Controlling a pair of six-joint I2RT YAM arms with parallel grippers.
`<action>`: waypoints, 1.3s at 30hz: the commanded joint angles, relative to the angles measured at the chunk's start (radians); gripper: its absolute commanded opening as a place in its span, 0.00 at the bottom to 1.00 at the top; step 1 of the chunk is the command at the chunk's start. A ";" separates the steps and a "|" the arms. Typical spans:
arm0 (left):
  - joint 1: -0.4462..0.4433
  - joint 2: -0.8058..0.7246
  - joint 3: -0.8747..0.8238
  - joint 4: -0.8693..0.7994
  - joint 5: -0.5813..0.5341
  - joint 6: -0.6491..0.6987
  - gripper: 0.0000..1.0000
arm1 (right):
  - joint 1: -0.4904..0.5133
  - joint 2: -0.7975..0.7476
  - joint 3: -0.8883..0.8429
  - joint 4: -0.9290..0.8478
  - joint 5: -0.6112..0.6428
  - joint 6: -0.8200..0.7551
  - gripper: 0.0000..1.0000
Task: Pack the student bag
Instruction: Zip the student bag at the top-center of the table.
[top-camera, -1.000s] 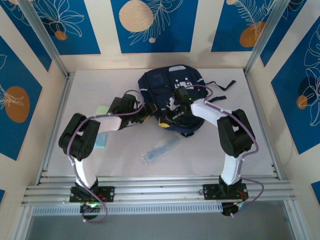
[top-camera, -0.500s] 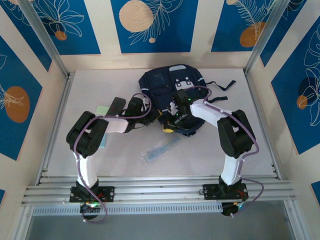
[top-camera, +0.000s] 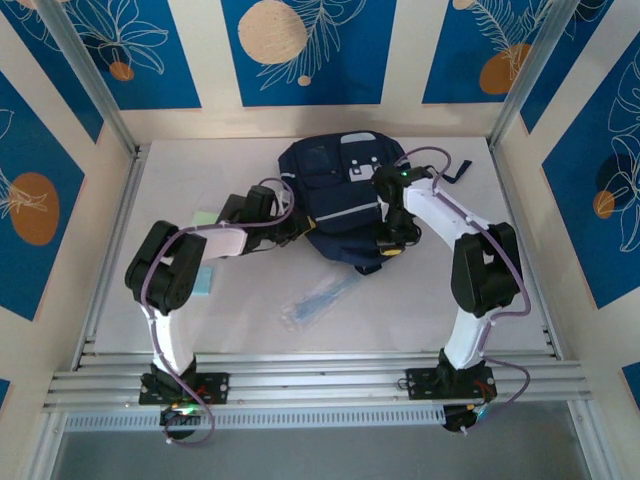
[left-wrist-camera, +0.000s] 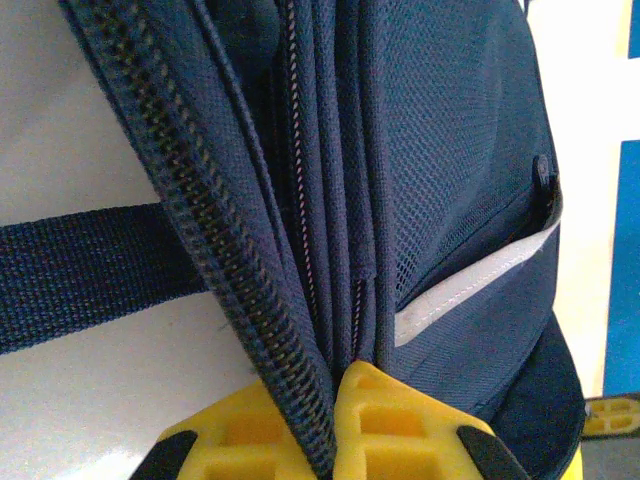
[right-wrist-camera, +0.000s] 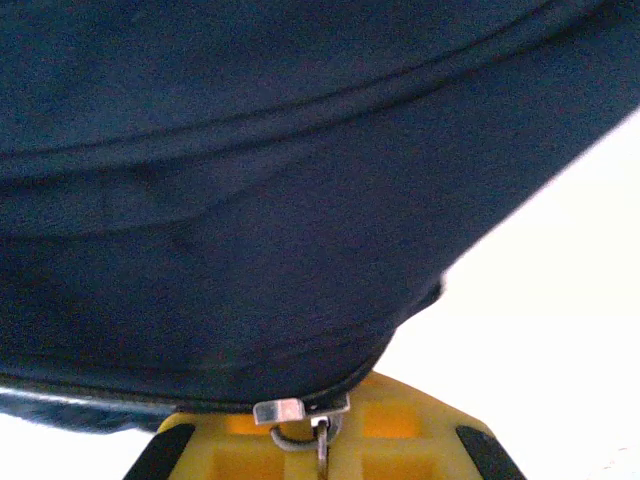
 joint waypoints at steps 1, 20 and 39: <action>0.087 -0.033 0.053 -0.082 -0.062 0.088 0.00 | 0.027 0.019 0.030 -0.032 0.056 -0.021 0.00; 0.018 -0.300 -0.288 0.043 -0.218 -0.165 0.96 | 0.159 0.120 0.066 0.612 -0.580 0.376 0.00; -0.030 -0.115 -0.295 0.329 -0.254 -0.272 0.00 | 0.137 0.109 0.102 -0.048 -0.312 -0.170 0.00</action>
